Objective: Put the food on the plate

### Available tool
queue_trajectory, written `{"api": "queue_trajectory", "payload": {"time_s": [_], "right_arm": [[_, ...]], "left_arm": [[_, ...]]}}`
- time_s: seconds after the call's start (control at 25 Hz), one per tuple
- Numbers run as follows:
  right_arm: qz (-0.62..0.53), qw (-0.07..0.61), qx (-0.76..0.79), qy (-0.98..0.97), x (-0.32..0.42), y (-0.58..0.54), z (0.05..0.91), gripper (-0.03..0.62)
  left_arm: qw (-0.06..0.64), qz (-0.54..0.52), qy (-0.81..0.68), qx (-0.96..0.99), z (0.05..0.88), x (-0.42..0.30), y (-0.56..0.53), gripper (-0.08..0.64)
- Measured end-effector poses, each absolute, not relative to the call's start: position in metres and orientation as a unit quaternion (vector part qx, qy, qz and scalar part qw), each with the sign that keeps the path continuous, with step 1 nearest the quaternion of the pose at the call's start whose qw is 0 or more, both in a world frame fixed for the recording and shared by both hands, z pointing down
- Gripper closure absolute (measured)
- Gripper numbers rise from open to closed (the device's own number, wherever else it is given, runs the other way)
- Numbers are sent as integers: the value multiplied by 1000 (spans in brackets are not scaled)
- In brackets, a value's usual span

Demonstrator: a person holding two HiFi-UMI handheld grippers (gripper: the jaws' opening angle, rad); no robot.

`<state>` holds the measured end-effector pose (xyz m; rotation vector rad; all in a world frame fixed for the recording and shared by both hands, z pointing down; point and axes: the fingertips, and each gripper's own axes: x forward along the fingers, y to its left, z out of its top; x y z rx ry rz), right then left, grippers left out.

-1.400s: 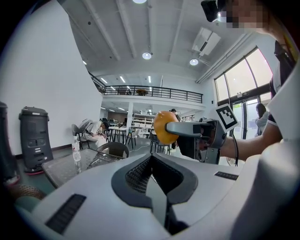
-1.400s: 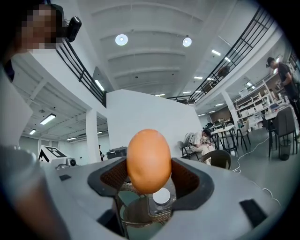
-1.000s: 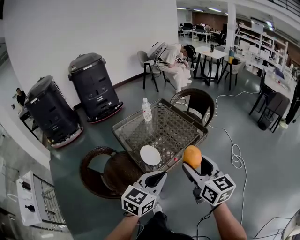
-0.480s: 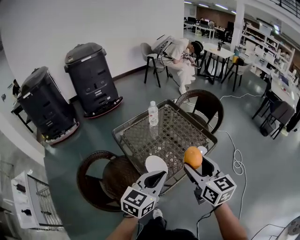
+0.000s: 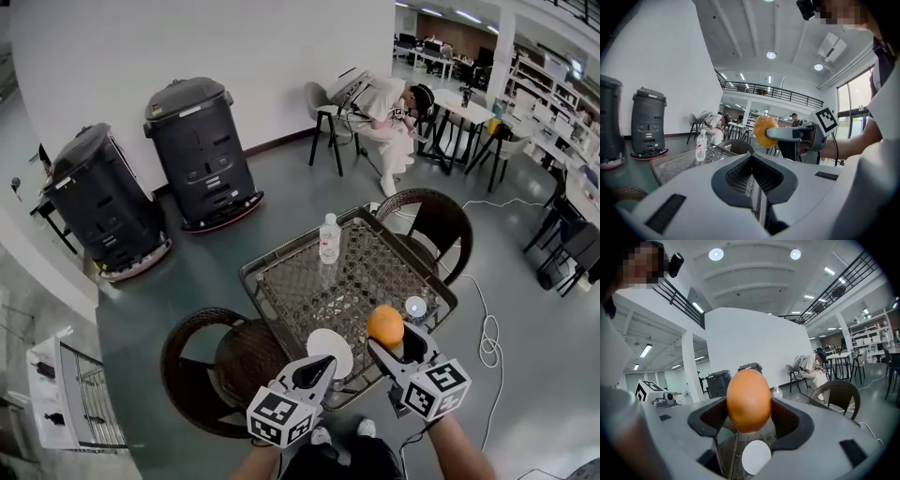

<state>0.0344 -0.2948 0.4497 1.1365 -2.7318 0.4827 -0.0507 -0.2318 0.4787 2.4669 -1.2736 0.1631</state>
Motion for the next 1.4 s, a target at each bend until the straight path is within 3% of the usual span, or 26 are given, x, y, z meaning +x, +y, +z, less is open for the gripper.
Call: {"api": "queue_trajectory", "payload": {"time_s": [0.8, 1.4], "right_arm": [[159, 81, 183, -967, -39, -318, 462, 293], [165, 124, 174, -963, -48, -333, 503, 294]], "left_arm": [[198, 73, -577, 789, 490, -71, -248, 551], [198, 76, -610, 764, 507, -87, -248, 551]]}}
